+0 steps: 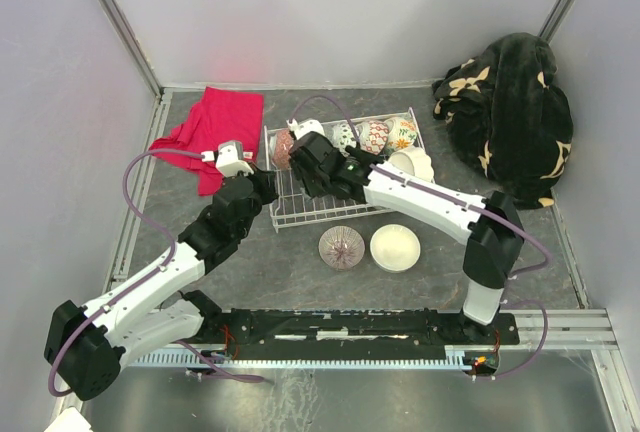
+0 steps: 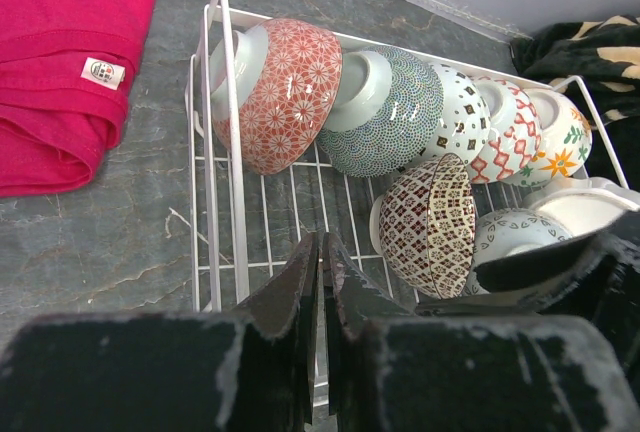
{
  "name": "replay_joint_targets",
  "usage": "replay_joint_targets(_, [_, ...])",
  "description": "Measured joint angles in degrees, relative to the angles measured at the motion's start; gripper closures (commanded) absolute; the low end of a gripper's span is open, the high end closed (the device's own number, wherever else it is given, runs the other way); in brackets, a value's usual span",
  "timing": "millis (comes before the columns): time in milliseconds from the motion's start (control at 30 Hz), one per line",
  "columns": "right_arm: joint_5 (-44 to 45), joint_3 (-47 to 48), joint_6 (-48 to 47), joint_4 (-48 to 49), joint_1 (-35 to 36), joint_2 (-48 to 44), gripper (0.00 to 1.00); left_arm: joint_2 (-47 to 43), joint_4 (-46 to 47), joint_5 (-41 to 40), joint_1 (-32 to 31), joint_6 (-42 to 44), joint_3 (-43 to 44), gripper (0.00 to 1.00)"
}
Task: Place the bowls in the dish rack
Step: Place the bowl at the center of the board, then pick up the bowl from the dish rack.
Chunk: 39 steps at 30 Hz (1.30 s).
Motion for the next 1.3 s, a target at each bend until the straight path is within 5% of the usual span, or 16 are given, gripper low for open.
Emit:
replay_joint_targets(533, [1.14,2.89,-0.04,1.2,-4.11,7.76,0.49,-0.02,0.0,0.0,0.0,0.0,0.0,0.89])
replay_joint_targets(667, [0.63,2.97,0.02,1.31,-4.87,8.94,0.64,0.0,0.0,0.0,0.0,0.0,0.0,0.89])
replay_joint_targets(833, [-2.78,2.97,0.33,1.62,-6.16,10.08,0.98,0.31,0.0,0.0,0.0,0.0,0.0,0.89])
replay_joint_targets(1300, [-16.83,-4.44,2.05,7.21,-9.29,2.34,0.99,1.4,0.02,-0.13,0.0,0.0,0.0,0.89])
